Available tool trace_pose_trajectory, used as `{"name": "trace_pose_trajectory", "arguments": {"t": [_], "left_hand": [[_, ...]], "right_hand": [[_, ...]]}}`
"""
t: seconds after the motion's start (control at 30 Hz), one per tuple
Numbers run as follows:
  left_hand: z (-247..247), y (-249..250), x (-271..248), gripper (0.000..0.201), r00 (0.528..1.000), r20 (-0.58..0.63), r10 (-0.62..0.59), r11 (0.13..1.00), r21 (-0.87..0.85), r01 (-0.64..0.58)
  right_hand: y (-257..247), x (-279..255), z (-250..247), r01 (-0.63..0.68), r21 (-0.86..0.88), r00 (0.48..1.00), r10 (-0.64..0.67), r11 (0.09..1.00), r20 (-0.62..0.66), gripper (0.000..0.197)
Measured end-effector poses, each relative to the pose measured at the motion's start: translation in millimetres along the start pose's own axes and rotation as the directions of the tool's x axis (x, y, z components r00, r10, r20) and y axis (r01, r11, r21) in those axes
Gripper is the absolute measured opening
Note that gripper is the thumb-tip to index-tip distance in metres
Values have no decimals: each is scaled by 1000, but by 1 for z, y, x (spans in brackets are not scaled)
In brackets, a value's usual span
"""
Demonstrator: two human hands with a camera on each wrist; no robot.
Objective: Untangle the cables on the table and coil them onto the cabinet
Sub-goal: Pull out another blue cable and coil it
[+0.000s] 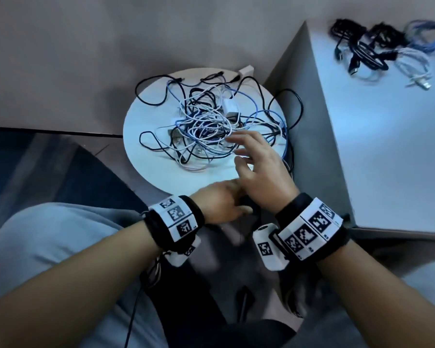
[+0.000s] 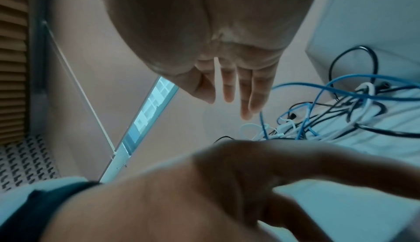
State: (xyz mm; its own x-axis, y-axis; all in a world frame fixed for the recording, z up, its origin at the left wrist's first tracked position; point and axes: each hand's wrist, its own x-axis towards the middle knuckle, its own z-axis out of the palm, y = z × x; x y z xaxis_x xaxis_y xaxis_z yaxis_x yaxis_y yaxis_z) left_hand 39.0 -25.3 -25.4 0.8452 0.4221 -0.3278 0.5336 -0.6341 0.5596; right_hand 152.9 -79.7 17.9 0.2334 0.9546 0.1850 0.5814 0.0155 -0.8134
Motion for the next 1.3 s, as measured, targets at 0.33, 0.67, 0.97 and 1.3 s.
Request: {"name": "trace_pose_trajectory", "arguments": {"t": [0.33, 0.67, 0.97, 1.3], "left_hand": [[23, 23, 13, 31, 986, 165, -20, 887, 458, -59], [-10, 7, 28, 25, 846, -504, 172, 979, -10, -205], [-29, -2, 16, 27, 787, -615, 37, 959, -199, -201], [-42, -32, 26, 47, 862, -468, -195, 975, 7, 224]], "right_hand": [[1, -12, -7, -248, -350, 904, 346, 903, 251, 27], [8, -19, -24, -278, -341, 946, 317, 898, 63, 44], [-21, -6, -35, -333, 638, 932, 344, 694, 112, 31], [10, -20, -19, -167, -485, 882, 350, 859, 316, 43]]}}
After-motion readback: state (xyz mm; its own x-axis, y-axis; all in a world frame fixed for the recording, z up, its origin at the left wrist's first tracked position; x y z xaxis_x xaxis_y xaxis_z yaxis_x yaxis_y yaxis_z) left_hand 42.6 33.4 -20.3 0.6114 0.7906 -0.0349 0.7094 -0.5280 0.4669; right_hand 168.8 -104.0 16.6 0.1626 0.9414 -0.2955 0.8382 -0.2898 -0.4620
